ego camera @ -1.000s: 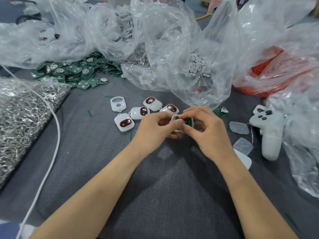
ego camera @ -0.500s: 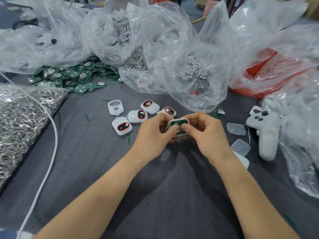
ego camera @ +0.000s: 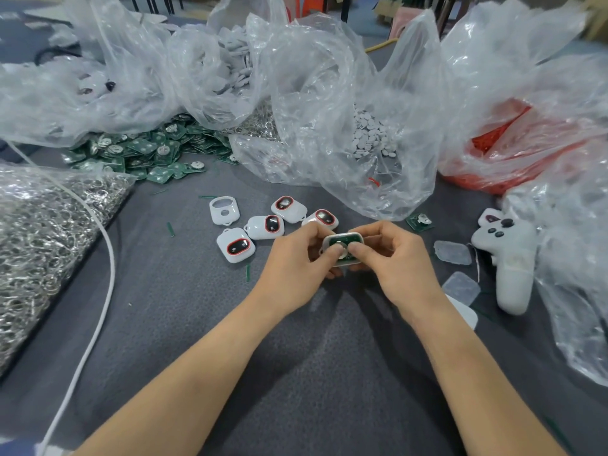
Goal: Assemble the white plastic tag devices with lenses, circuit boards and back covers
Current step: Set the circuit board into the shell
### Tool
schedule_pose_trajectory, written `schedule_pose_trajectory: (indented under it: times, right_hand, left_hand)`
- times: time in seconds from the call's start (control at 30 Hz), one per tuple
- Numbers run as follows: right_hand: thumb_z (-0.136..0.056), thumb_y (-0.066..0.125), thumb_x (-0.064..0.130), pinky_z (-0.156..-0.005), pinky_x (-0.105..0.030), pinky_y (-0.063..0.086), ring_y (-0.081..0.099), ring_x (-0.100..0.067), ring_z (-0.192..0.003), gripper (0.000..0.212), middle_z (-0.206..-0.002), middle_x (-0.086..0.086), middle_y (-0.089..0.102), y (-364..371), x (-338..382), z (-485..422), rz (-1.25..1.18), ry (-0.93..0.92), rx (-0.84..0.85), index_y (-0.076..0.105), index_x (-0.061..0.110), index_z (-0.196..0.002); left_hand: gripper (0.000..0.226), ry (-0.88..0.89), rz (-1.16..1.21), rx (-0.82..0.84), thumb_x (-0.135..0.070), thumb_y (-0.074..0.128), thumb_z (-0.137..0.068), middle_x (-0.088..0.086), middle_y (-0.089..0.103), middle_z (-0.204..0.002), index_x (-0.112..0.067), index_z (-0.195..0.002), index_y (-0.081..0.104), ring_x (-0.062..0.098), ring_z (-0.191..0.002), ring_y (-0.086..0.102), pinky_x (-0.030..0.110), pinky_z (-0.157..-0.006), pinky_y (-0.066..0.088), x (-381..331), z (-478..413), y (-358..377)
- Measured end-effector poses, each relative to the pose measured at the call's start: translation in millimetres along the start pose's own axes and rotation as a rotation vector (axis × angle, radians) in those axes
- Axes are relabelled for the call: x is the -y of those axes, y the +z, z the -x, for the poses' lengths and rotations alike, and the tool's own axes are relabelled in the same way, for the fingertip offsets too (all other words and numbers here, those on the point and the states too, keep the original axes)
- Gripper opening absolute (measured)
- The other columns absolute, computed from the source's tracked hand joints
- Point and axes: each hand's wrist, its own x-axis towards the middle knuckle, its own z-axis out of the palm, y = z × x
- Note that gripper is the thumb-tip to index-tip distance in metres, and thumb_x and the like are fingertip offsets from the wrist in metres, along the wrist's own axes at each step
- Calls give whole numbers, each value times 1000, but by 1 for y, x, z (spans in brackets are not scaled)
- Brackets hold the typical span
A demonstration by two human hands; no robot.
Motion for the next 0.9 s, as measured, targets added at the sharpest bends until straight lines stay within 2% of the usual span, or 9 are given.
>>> schedule_pose_trajectory:
  times: [0.1,0.13,0.23,0.33,0.43,0.53,0.63,0.83,0.9]
  right_hand:
    - [-84,67,-3,-56,-17,52,68,-9,-66,22,-73,1,73,-2,-3,-2,1,42,8,67,18,-88]
    - [-84,67,-2,-55,-17,51,68,-10,-63,21,-74,1,73,-4,-4,-2,17,54,3,67,19,-88]
    - [-81,72,3,-52,-16,49,62,-9,-51,19,-72,5,73,-7,-8,-6,178,53,-23,68,22,-83]
    - [-79,75,10,-58,-9,47,63,2,-57,20,-70,17,71,-3,-10,-6,367,-18,-56,69,30,-78]
    - [-79,75,9,-64,0,40,60,8,-71,20,-72,13,70,4,-11,-4,442,-96,-103,69,29,-80]
    - [-79,75,10,-67,-6,40,59,-2,-76,14,-80,6,67,11,-15,-4,487,-184,-169,70,22,-83]
    - [-79,76,13,-67,-18,41,60,-9,-70,11,-79,8,64,14,-19,-5,512,-226,-194,69,21,-80]
    - [-80,75,10,-69,-3,36,58,-8,-66,14,-74,9,61,14,-23,-9,529,-270,-213,67,21,-76]
    - [-81,74,12,-68,-5,37,57,-6,-66,14,-74,11,59,14,-23,-10,525,-267,-195,66,22,-76]
  left_hand:
    - [5,61,-153,-27,-18,67,-88,1,69,-74,-14,-90,66,2,-55,59,17,-60,48,-1,3,-5]
    - [7,100,-218,-69,-22,69,-86,-3,66,-75,-17,-90,67,0,-57,55,10,-60,41,-1,5,-9]
    - [6,202,-340,-216,-22,68,-86,-11,57,-80,-21,-92,68,-5,-68,50,5,-65,34,-5,-3,-40]
    - [13,169,-483,-310,-18,60,-89,-11,59,-89,-19,-100,67,0,-71,51,8,-66,34,-5,-38,-89]
    - [22,107,-646,-353,-11,53,-92,7,63,-105,-8,-111,63,16,-86,57,18,-76,38,-5,-95,-135]
    - [33,83,-807,-315,-7,45,-94,19,56,-123,-1,-125,55,33,-109,55,32,-92,40,-7,-155,-154]
    - [39,41,-924,-247,2,41,-92,20,52,-127,0,-130,50,34,-115,50,33,-90,39,-8,-206,-159]
    - [30,-166,-1103,-131,-3,40,-95,20,56,-123,2,-121,54,33,-110,55,31,-80,42,-2,-264,-155]
    - [32,-215,-1177,-85,-5,38,-94,21,54,-126,4,-121,53,34,-115,52,35,-90,46,5,-273,-161]
